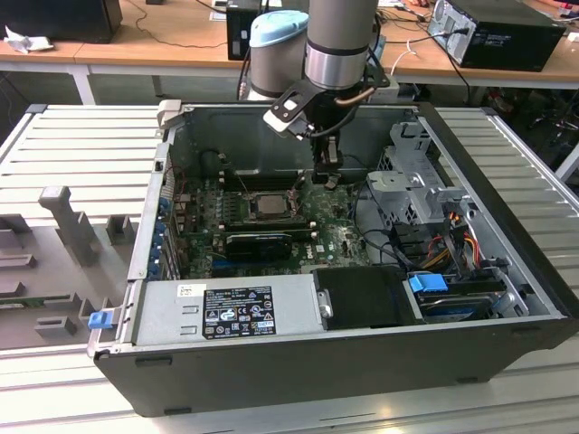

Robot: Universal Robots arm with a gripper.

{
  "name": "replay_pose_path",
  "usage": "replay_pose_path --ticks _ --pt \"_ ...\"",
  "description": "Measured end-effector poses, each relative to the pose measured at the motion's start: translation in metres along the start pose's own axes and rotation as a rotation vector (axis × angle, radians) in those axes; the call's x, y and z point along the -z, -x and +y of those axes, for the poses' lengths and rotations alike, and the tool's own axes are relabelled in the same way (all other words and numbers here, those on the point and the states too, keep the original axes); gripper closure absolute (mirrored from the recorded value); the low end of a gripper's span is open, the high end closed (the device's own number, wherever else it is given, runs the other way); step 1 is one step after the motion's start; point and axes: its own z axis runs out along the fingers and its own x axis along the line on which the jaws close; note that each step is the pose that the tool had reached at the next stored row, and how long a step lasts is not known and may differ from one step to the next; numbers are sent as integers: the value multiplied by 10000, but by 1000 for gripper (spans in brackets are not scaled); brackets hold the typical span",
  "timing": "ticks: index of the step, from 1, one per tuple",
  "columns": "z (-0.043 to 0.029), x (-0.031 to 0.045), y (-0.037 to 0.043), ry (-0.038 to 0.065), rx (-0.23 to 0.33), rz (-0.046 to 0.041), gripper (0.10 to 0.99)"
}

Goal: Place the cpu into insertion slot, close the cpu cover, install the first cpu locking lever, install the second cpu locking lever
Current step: 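Close the cpu cover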

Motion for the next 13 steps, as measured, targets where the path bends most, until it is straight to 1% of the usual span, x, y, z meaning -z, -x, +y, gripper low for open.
replay_pose_path --ticks 2,5,8,13 --pt "-5 0 0 2 1 0 980" --pt "-35 -1 0 2 1 0 980" --pt "-138 0 0 2 1 0 980" --pt "-186 2 0 2 0 0 980"
